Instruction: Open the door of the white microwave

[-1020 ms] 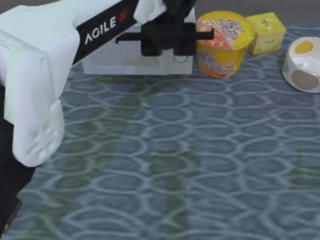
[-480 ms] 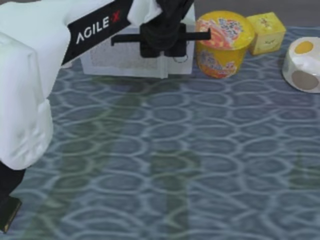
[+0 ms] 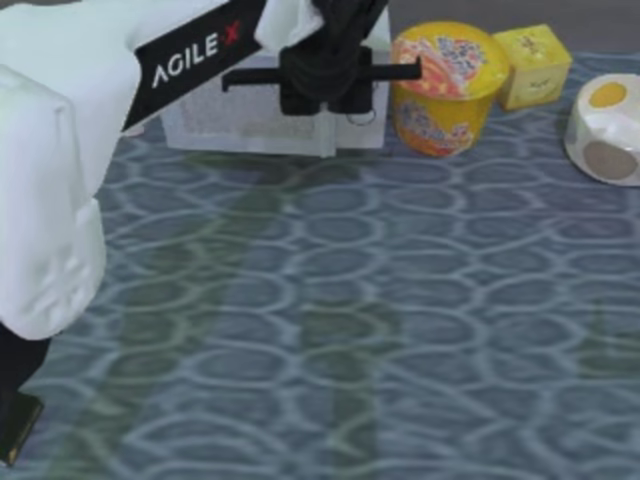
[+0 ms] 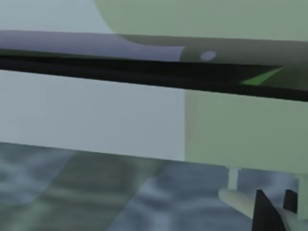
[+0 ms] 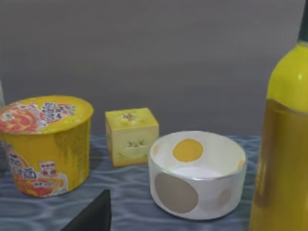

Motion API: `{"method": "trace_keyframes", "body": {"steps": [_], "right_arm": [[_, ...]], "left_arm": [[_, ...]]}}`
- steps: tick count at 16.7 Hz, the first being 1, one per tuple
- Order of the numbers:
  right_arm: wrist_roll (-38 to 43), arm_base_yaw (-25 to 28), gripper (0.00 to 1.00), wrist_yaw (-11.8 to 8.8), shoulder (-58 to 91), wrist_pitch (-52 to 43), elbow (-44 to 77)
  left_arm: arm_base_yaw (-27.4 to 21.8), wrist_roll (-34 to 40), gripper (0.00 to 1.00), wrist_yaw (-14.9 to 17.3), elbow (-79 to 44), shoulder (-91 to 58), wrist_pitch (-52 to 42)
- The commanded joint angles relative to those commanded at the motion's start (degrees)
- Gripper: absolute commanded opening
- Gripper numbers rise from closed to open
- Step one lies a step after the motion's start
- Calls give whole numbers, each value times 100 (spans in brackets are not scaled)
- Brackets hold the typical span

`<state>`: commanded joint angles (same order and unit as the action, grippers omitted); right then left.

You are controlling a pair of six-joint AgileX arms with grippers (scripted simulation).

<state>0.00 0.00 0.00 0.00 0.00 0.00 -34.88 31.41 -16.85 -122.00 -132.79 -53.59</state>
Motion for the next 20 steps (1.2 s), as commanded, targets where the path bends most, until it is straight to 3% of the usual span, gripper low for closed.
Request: {"method": "trace_keyframes", "body": {"steps": [14, 20], "right_arm": [[0, 0, 100, 0, 0, 0, 0], [0, 0, 100, 0, 0, 0, 0]], "left_arm": [[-42, 16, 0, 40, 23, -20, 23], [20, -373, 0, 173, 754, 434, 410]]}}
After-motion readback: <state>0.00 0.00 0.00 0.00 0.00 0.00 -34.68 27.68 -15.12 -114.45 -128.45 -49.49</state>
